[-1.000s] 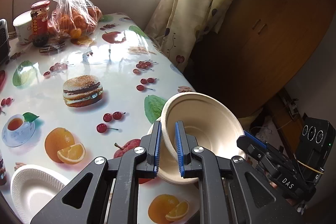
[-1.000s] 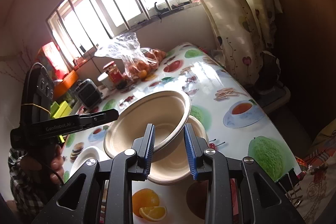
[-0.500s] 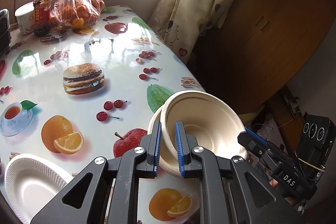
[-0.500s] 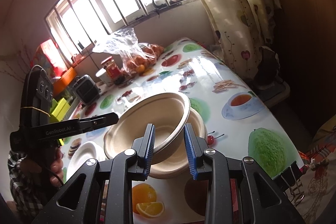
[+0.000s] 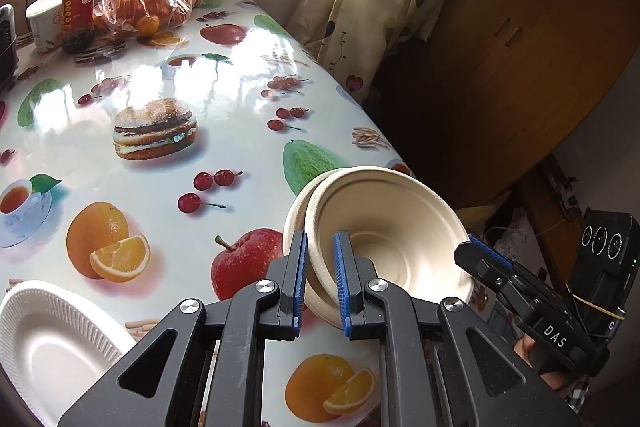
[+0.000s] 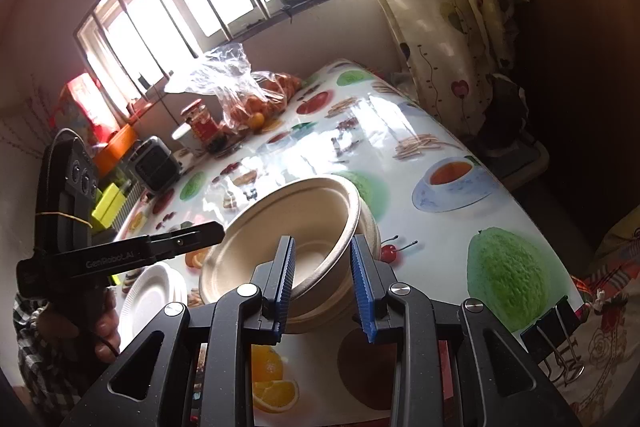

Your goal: Organize plates and bowls

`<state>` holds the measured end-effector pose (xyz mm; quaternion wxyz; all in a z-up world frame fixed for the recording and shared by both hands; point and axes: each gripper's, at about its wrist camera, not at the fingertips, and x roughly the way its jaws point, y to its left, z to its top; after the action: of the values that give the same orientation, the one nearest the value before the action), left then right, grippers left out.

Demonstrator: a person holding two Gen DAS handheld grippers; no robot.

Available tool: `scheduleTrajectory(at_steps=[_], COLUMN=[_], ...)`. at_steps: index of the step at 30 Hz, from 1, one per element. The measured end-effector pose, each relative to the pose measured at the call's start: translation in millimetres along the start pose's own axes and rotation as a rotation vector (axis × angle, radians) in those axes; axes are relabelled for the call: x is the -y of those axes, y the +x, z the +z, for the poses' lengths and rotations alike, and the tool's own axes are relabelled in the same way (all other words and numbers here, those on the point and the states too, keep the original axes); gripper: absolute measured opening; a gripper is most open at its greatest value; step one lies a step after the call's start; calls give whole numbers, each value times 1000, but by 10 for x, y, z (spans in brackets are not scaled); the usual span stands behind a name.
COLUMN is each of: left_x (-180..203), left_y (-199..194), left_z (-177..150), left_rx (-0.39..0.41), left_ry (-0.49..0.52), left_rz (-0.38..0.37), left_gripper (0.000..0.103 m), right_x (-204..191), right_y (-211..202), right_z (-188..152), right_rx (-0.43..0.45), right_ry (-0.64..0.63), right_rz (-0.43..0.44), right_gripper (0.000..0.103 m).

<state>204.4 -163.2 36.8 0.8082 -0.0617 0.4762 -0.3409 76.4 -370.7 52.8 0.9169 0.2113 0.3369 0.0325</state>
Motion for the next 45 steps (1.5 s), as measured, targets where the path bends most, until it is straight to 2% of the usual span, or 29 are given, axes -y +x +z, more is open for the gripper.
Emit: scheduleTrajectory(at_steps=[14, 29, 45], left_x=[-42, -25, -19], left_y=[102, 156, 213], left_z=[0, -2, -9], left_rx=[-20, -9, -23], left_ry=[-12, 16, 15], left_rz=[4, 46, 33], left_gripper=[14, 14, 14], right_x=[65, 98, 96], right_y=[87, 191, 229], right_z=[-39, -56, -70], right_rx=[-23, -40, -46], right_ry=[9, 11, 6], right_rz=[-9, -14, -17], right_gripper=[28, 28, 28])
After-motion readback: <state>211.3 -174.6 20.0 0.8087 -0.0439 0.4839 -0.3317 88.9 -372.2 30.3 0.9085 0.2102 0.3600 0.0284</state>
